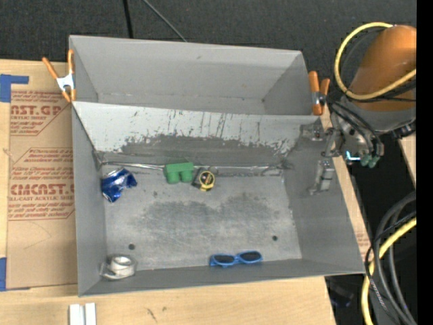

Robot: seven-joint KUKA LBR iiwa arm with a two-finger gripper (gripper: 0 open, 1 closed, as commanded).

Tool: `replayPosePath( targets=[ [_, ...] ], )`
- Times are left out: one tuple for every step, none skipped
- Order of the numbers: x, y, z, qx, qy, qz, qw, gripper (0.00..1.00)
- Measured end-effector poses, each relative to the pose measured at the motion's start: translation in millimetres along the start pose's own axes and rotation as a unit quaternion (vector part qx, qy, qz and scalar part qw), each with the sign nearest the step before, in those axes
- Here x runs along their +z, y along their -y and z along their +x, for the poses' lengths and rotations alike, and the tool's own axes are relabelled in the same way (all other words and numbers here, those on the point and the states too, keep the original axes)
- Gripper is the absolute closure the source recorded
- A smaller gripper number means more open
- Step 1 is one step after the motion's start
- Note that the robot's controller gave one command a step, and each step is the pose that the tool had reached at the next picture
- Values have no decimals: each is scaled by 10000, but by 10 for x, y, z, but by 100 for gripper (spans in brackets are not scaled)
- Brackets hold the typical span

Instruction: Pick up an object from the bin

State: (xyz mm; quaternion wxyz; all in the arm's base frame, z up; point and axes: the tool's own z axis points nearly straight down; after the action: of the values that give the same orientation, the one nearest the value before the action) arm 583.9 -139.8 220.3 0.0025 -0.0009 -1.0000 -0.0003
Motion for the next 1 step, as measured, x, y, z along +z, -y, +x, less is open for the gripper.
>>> replayPosePath(
  targets=[
    [1015,-446,1004,-546,-40,-18,9985,0]
  ],
)
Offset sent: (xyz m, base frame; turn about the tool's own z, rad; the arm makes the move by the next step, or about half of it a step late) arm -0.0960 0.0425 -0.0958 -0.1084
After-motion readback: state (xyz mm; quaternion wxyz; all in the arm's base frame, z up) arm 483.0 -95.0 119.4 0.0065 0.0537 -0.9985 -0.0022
